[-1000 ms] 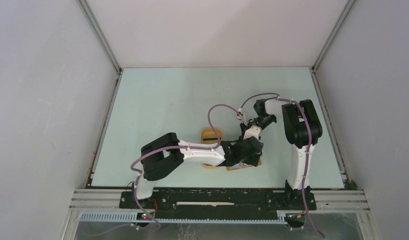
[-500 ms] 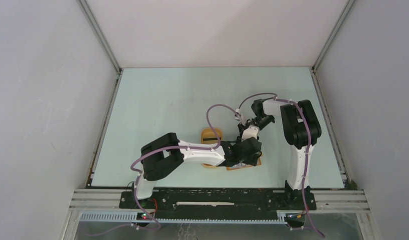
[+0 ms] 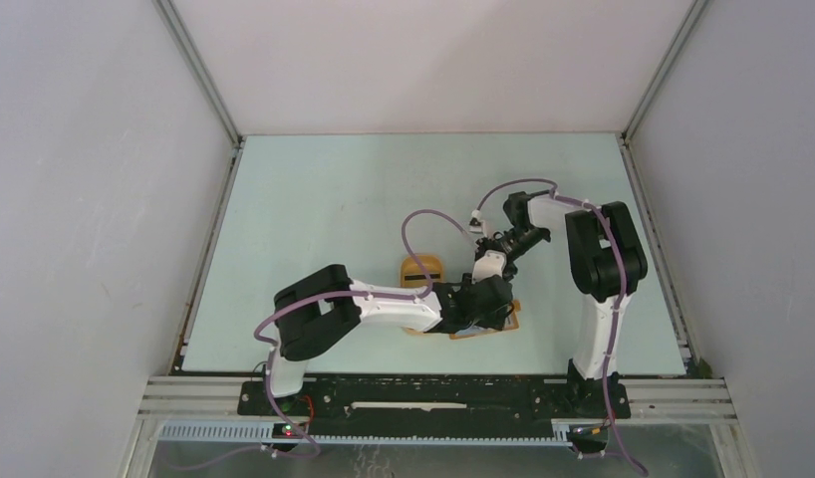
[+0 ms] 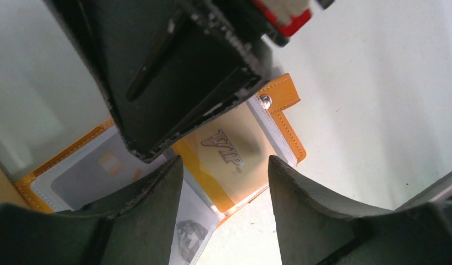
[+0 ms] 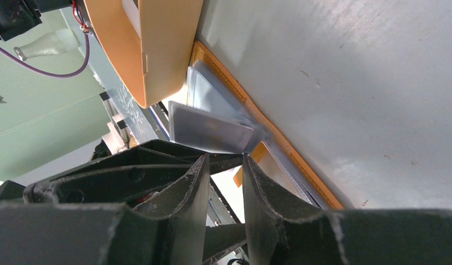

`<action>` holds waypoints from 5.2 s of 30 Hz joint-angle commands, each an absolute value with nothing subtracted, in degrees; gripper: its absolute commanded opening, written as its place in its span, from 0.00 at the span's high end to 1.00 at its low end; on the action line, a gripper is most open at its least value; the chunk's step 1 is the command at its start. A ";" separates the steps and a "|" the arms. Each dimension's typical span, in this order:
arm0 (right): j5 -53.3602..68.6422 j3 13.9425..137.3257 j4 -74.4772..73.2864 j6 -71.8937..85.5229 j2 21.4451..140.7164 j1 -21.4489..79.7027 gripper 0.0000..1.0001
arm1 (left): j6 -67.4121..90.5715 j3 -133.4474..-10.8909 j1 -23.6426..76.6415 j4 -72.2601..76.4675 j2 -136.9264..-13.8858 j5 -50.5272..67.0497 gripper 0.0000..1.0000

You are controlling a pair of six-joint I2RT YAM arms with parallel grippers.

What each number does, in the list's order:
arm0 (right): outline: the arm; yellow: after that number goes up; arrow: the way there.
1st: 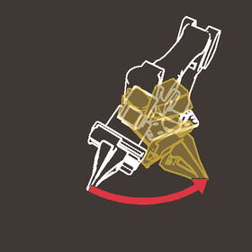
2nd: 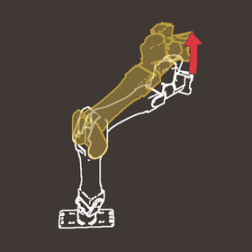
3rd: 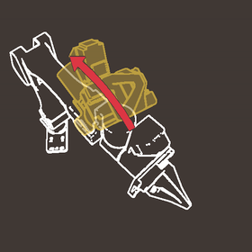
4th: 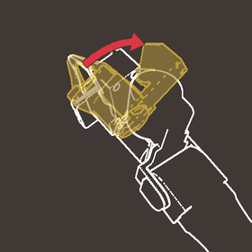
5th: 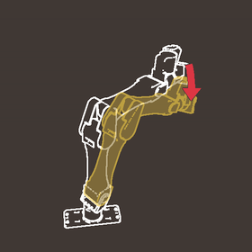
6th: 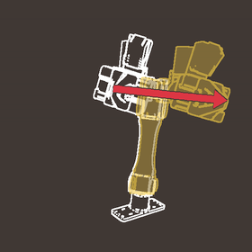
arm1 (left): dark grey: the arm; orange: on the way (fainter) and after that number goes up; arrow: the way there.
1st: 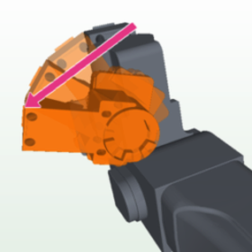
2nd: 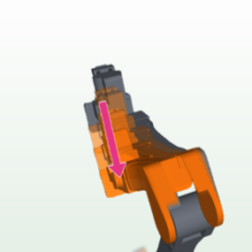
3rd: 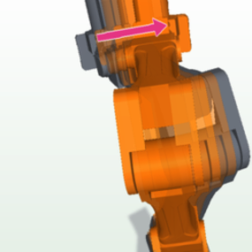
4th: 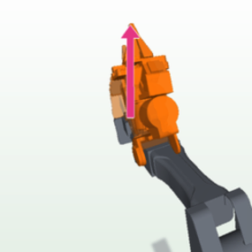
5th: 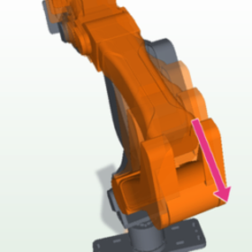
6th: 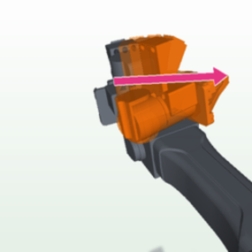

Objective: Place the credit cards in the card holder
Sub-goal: Insert the credit card into the card holder, then turn over the card slot in the card holder.

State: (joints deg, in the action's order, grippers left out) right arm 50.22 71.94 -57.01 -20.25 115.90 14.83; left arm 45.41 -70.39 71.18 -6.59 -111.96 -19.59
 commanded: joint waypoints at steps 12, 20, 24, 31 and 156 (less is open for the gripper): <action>51.32 73.29 -57.76 -23.07 107.32 12.38 0.63 | 42.98 -63.32 70.49 -1.94 -100.90 -23.09 0.37; 51.59 70.19 -57.74 -30.55 97.72 9.83 0.64 | 35.01 -54.57 70.49 4.61 -89.77 -25.43 0.37; 53.12 68.08 -57.22 -33.38 91.74 8.98 0.64 | 29.41 -48.88 70.49 8.75 -82.38 -27.06 0.37; 53.50 62.70 -54.70 -39.15 80.88 11.87 0.64 | 22.10 -41.91 70.49 10.09 -71.14 -32.96 0.36; 31.66 64.07 -49.97 -36.30 104.63 28.18 0.83 | 56.03 -46.95 68.55 9.44 -94.21 -18.59 0.29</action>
State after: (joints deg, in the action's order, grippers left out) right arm 32.05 62.96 -48.86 -36.62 104.18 28.25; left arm 53.30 -43.88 68.71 11.88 -92.66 -17.80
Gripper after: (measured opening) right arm 0.167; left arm 0.705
